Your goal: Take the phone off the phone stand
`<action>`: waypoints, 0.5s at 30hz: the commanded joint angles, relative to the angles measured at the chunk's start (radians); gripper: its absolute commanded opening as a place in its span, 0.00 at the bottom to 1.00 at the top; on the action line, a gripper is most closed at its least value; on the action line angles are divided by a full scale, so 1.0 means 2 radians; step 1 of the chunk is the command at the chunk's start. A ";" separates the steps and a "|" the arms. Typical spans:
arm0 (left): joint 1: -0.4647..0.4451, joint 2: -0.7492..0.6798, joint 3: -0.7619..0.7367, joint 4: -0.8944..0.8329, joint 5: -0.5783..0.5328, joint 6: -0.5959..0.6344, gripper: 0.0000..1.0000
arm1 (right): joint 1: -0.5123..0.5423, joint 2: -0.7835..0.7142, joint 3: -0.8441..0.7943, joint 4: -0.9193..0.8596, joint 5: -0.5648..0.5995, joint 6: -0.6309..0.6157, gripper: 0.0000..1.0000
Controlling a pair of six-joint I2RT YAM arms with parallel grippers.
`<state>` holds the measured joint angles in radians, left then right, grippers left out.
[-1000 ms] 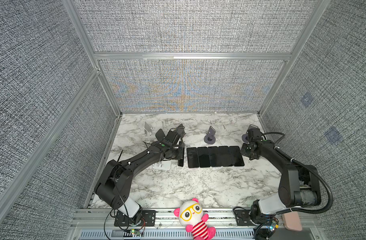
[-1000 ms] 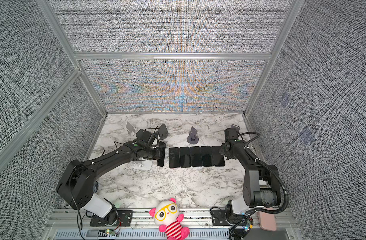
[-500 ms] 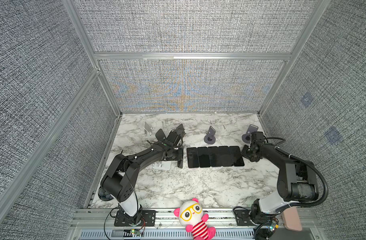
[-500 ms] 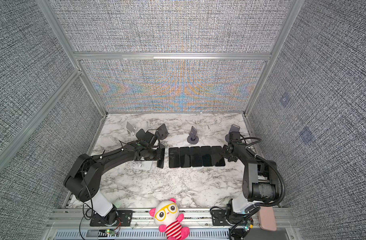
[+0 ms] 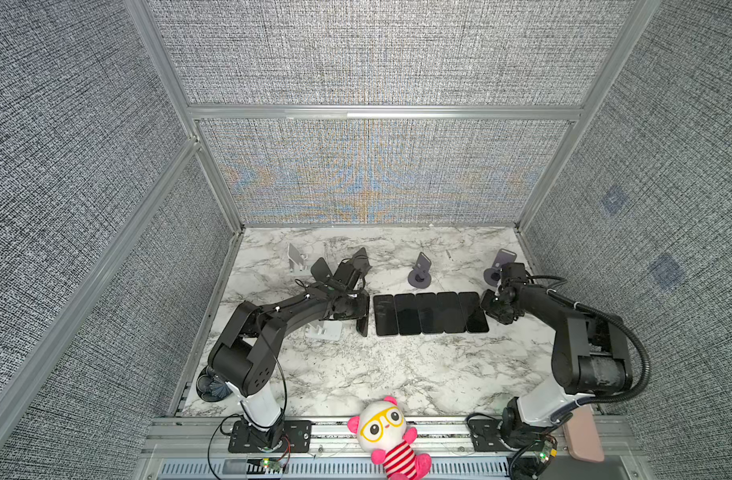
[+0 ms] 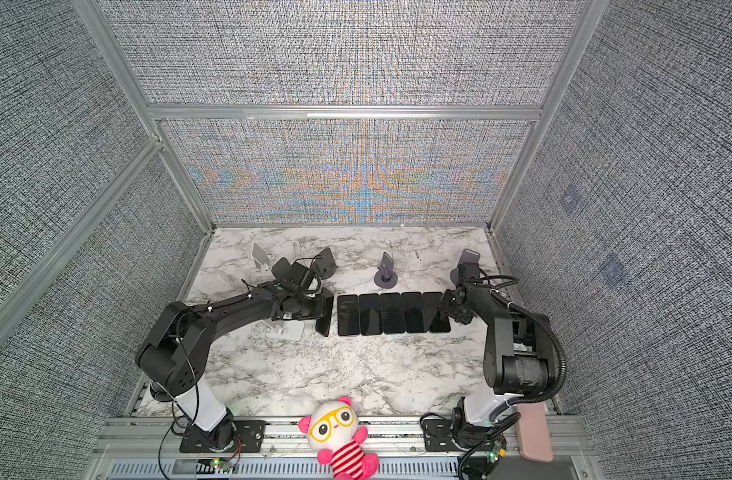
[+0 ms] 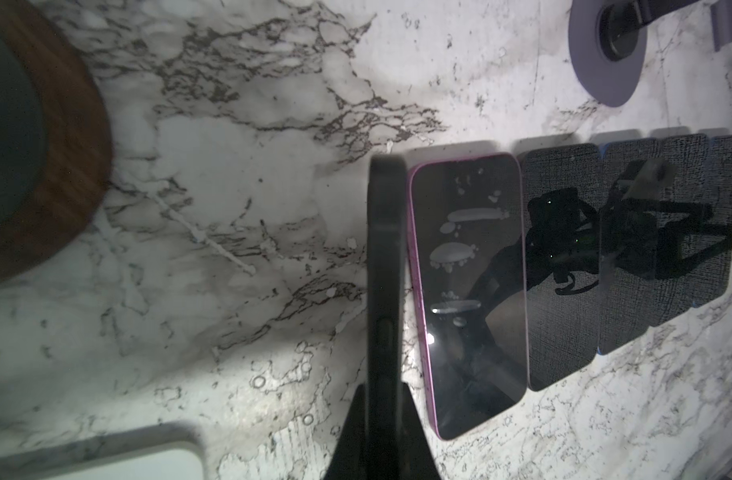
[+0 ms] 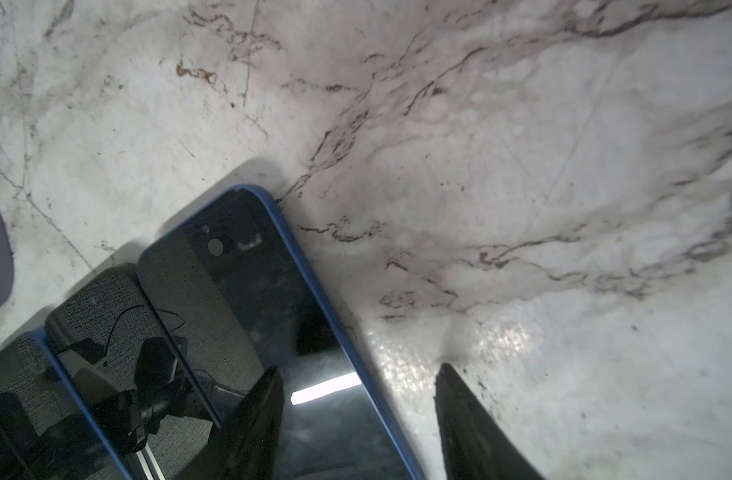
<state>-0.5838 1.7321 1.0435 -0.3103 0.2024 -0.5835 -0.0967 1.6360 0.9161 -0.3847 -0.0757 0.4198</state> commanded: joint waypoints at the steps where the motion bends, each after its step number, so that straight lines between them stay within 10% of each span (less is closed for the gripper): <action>1: 0.002 0.005 0.001 -0.003 0.001 -0.003 0.00 | 0.000 0.002 0.002 0.003 -0.014 0.002 0.58; 15: 0.014 0.019 -0.004 0.010 0.007 -0.068 0.00 | -0.003 0.016 0.002 0.008 -0.046 -0.001 0.64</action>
<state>-0.5594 1.7645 1.0451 -0.2790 0.2440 -0.6693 -0.0994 1.6623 0.9215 -0.3698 -0.1455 0.4191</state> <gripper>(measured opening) 0.096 0.639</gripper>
